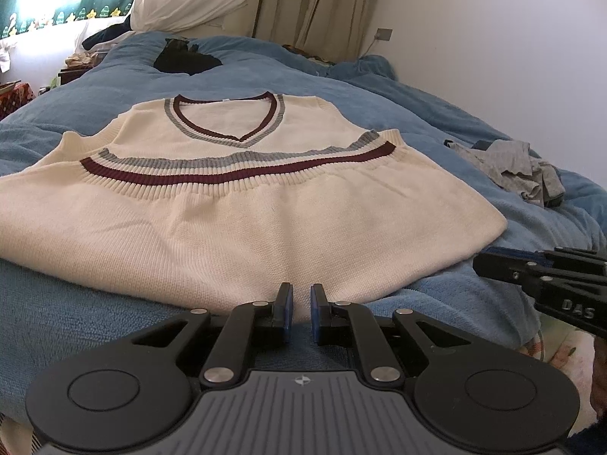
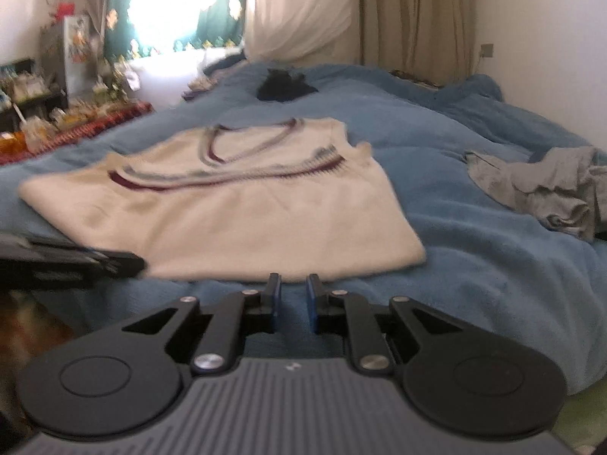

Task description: Fold clothes

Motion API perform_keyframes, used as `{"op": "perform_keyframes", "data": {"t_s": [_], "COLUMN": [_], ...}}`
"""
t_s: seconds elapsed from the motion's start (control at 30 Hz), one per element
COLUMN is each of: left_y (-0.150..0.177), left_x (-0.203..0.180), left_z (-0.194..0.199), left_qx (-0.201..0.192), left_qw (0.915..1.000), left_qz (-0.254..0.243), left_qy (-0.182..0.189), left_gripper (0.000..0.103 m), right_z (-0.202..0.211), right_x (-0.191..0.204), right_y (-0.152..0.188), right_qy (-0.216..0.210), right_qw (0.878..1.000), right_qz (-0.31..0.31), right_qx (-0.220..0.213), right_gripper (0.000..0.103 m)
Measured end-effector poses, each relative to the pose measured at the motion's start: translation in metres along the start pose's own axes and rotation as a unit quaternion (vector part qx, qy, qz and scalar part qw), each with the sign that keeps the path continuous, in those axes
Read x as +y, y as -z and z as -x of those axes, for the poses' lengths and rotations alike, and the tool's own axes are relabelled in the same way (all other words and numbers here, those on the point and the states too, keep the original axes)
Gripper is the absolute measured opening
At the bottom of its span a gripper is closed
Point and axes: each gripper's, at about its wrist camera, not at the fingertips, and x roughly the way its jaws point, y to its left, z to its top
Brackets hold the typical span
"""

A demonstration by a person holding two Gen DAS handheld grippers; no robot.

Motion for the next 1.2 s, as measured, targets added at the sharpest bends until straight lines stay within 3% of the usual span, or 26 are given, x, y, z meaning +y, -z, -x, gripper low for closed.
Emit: {"op": "perform_keyframes", "data": {"t_s": [0.23,0.4,0.53,0.73,0.93,1.0,1.2], "left_y": [0.000,0.001,0.000,-0.011,-0.016,-0.015,-0.004], "left_x": [0.001,0.001,-0.002,-0.012,0.025,0.041,0.058], "left_z": [0.000,-0.001,0.003,0.025,0.031,0.035,0.048], "left_qx": [-0.001,-0.001,-0.008,-0.048,-0.045,-0.043,-0.021], "left_qw": [1.0000,1.0000,0.9999,0.9976,0.9949,0.9935,0.9919], "left_qz": [0.003,0.001,-0.003,-0.036,0.016,0.039,0.045], "left_qy": [0.002,0.000,-0.007,-0.035,-0.089,-0.098,-0.116], "left_gripper": [0.010,0.010,0.010,0.010,0.010,0.005,0.003], "right_z": [-0.036,-0.052,-0.045,-0.027,-0.050,-0.057,-0.062], "right_x": [0.048,0.055,0.056,0.055,0.079,0.087,0.095], "right_y": [-0.018,-0.005,0.003,-0.014,-0.023,-0.020,-0.010], "right_qy": [-0.031,-0.042,-0.044,-0.073,-0.111,-0.120,-0.125], "right_qw": [0.999,0.998,0.998,0.996,0.993,0.992,0.991], "right_qz": [0.044,0.037,0.041,0.025,0.041,0.042,0.047], "right_qx": [-0.003,0.015,0.012,-0.032,-0.017,-0.007,0.005], "right_gripper": [0.015,0.015,0.016,0.016,0.016,0.016,0.016]}}
